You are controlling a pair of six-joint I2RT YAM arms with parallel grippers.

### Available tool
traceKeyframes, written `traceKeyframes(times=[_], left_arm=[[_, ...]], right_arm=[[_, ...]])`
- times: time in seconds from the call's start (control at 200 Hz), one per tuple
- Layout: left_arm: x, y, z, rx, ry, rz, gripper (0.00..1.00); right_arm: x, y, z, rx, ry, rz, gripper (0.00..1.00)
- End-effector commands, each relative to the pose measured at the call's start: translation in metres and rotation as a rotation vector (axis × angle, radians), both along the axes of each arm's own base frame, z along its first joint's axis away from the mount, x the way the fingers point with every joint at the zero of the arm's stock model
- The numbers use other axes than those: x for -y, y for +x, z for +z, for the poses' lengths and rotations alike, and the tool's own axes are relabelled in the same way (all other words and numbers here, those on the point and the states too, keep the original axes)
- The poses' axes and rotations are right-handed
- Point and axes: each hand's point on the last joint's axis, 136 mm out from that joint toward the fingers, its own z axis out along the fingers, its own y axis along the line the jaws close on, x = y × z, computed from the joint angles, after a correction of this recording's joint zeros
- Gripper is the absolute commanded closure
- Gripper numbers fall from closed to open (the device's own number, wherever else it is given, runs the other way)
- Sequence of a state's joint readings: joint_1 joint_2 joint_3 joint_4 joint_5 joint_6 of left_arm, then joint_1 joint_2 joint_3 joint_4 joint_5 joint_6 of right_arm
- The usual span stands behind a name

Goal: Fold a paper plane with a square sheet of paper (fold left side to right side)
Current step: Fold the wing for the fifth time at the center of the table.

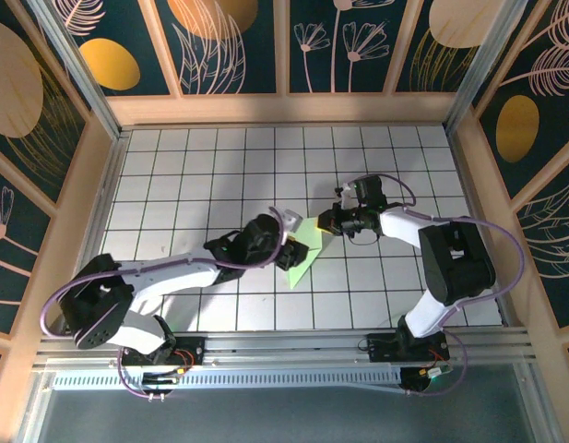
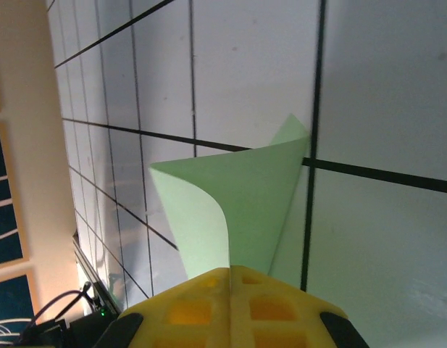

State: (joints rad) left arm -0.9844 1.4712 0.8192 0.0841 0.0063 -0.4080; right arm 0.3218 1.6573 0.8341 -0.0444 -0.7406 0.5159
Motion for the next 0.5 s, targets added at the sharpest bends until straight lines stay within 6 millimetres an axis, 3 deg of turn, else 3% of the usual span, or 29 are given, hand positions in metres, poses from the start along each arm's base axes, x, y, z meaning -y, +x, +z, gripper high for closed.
traceKeyframes(times=[0.0,0.15,0.22,0.245,0.33,0.495], left_arm=[[-0.004,-0.002,-0.020,0.050,0.202,0.058,0.52],[0.014,-0.010,-0.032,0.100,0.342,0.070,0.49],[0.015,-0.012,-0.038,0.120,0.406,0.089,0.47],[0.015,-0.014,-0.051,0.118,0.451,0.091,0.47],[0.018,-0.021,-0.065,0.126,0.517,0.086,0.45],[0.018,-0.024,-0.076,0.139,0.555,0.116,0.44]], right_arm=[[0.003,0.005,-0.002,-0.060,-0.005,-0.041,1.00],[0.003,0.007,-0.002,-0.061,-0.009,-0.051,1.00],[0.004,0.008,-0.002,-0.061,-0.011,-0.055,1.00],[0.004,0.008,-0.002,-0.062,-0.012,-0.057,1.00],[0.004,0.008,-0.003,-0.066,-0.012,-0.058,1.00],[0.004,0.009,-0.003,-0.066,-0.016,-0.059,1.00]])
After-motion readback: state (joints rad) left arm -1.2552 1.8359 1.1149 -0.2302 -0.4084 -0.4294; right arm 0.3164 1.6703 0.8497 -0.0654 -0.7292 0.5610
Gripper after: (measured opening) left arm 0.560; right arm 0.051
